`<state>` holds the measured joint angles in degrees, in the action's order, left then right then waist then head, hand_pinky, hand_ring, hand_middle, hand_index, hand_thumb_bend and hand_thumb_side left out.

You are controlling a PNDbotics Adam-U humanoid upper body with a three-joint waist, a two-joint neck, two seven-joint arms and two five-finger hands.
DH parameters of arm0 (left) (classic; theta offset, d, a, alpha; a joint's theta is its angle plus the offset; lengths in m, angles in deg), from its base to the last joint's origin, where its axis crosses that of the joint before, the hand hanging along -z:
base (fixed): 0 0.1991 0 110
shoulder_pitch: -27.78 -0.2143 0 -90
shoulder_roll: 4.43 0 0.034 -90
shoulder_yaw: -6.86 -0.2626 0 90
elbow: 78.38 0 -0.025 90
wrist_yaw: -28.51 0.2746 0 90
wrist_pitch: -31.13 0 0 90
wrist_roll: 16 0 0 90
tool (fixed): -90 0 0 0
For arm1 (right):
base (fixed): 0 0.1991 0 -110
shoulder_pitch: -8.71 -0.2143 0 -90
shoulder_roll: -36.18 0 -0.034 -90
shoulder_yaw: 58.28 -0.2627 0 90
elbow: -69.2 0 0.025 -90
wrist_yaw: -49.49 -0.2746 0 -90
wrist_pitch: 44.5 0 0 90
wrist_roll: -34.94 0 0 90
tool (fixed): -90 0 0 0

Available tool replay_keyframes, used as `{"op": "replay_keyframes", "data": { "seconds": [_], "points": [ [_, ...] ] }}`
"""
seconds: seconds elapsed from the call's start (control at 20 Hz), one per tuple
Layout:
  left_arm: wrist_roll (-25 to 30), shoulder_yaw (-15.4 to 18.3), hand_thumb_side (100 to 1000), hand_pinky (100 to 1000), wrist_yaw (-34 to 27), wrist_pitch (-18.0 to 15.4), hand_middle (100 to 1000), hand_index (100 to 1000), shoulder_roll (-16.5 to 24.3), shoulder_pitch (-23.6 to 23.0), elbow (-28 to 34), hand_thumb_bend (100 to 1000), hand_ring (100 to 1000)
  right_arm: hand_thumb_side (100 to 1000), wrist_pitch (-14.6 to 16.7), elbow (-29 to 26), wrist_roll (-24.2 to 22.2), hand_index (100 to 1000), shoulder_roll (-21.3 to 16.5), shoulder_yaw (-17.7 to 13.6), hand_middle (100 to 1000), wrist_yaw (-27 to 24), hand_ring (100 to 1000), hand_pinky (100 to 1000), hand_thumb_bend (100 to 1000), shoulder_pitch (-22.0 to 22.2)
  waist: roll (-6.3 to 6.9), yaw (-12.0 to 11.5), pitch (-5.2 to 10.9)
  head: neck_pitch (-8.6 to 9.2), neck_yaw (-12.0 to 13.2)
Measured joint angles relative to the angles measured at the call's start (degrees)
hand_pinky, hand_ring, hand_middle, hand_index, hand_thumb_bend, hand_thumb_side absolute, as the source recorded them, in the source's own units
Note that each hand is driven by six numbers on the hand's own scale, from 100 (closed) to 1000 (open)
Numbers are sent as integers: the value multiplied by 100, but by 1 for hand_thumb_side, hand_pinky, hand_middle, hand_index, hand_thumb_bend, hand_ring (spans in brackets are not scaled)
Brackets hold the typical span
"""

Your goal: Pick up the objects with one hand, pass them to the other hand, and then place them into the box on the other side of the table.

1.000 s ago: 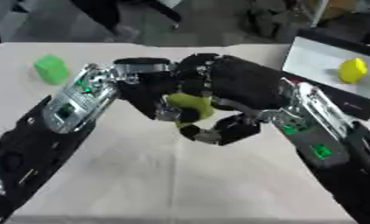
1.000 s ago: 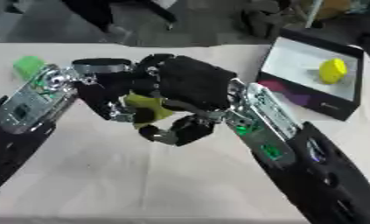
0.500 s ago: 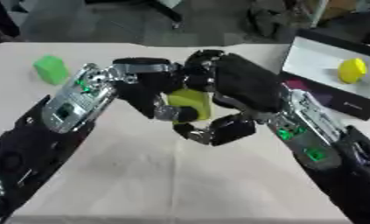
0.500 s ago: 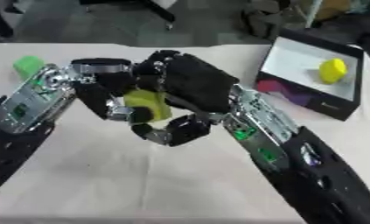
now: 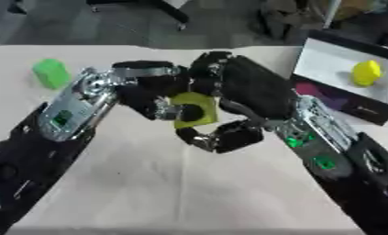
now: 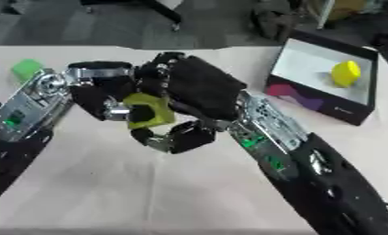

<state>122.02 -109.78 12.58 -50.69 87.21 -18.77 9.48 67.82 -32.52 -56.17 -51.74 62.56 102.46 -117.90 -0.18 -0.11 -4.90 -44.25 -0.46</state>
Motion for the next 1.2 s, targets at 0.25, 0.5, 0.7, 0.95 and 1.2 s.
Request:
{"op": "replay_keyframes", "data": {
  "seconds": [0.25,0.5,0.7,0.95,1.2],
  "points": [
    [-7,122,710,718,-75,-203,577,780,-46,-77,-10,690,552,405,-28,-38,126,593,1,0,337,28,504,659,100,26,-3,4,0,0,-85],
    [36,263,868,750,-333,-437,629,805,-101,-191,-124,810,598,398,-64,-40,171,595,3,0,335,28,502,655,100,26,-6,4,0,0,-225],
    [48,471,858,768,-632,-593,659,811,-99,-359,-196,802,624,399,-106,-39,235,594,3,-54,332,28,501,653,100,28,-10,1,-2,0,-350],
    [-183,1033,825,760,-872,-780,651,801,97,-550,-219,763,621,416,-208,94,329,591,-200,-373,333,158,503,657,100,131,-23,-23,-7,0,-482],
    [-1157,1501,921,752,-909,-678,652,795,105,-650,-537,618,623,432,-253,50,413,587,-303,-505,326,267,504,658,100,123,-32,-29,-8,0,-609]
  ]
}}
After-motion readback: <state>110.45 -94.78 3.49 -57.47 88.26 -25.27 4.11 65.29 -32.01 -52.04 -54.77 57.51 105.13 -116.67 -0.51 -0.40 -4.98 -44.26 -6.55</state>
